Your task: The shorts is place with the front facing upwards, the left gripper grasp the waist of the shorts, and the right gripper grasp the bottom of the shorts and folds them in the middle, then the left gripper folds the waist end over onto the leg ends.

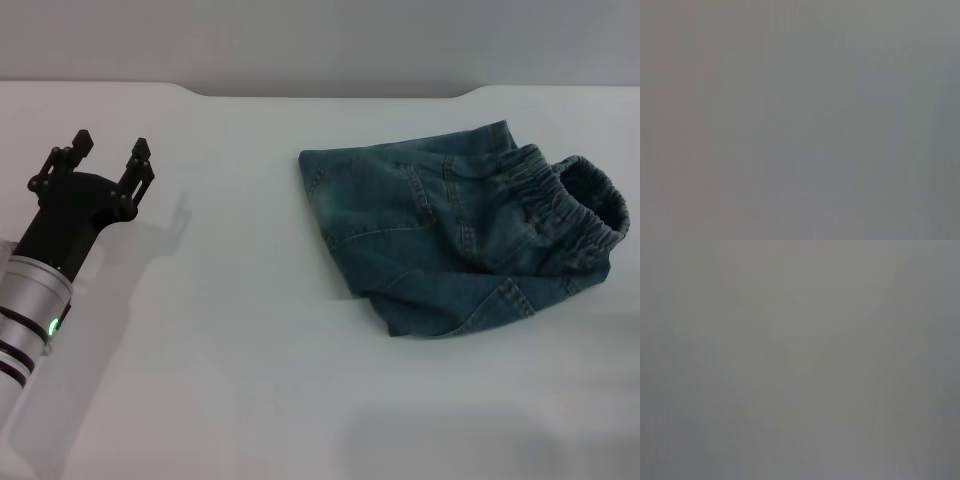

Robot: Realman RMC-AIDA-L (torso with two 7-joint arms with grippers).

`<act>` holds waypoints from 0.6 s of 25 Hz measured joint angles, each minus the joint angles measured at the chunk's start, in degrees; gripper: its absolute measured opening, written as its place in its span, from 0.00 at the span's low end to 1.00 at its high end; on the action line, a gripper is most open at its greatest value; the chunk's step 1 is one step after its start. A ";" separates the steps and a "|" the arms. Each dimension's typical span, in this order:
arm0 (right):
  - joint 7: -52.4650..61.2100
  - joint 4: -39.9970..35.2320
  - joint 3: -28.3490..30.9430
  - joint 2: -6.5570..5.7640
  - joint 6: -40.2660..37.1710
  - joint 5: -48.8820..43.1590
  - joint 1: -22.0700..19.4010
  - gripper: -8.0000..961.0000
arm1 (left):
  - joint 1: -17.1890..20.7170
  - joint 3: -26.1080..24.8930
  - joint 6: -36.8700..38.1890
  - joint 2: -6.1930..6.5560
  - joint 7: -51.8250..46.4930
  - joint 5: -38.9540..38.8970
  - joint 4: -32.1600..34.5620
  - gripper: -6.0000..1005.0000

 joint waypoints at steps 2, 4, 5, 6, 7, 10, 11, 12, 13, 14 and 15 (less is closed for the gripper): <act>0.00 -0.85 0.11 0.58 -0.91 -0.08 0.12 0.55 | -0.01 0.09 0.43 -0.01 0.01 -0.02 0.17 0.64; 0.03 -3.07 0.42 1.90 -2.35 -0.21 0.89 0.63 | -0.04 0.17 0.75 -0.06 0.03 -0.14 0.30 0.69; 0.03 -3.07 0.42 1.90 -2.35 -0.21 0.89 0.66 | -0.15 0.17 0.76 -0.07 0.12 -0.15 0.41 0.69; 0.04 -3.54 0.42 2.15 -2.45 -0.15 1.18 0.70 | -0.28 0.17 0.77 -0.07 0.25 -0.18 0.57 0.69; 0.04 -3.87 0.43 2.35 -2.46 -0.07 1.40 0.70 | -0.43 0.17 0.77 -0.08 0.44 -0.18 0.78 0.69; 0.06 -4.90 0.58 3.09 -2.75 0.07 1.84 0.70 | -1.03 0.19 0.73 -0.17 1.39 -0.24 1.60 0.69; 0.07 -5.07 0.69 3.25 -2.79 0.07 1.93 0.70 | -1.12 0.23 0.70 -0.20 1.53 -0.27 1.71 0.69; 0.07 -5.17 0.83 3.32 -2.78 0.08 2.03 0.70 | -1.23 0.37 0.59 -0.23 1.61 -0.27 1.73 0.69; 0.07 -5.23 0.93 3.33 -2.75 0.09 2.08 0.70 | -1.34 0.49 0.48 -0.25 1.62 -0.27 1.76 0.69; 0.07 -5.30 1.02 3.36 -2.67 0.09 2.18 0.70 | -1.47 0.61 0.37 -0.27 1.62 -0.28 1.81 0.69; 0.07 -5.47 1.07 3.41 -2.56 0.10 2.27 0.70 | -1.63 0.64 0.23 -0.27 1.63 -0.28 1.97 0.69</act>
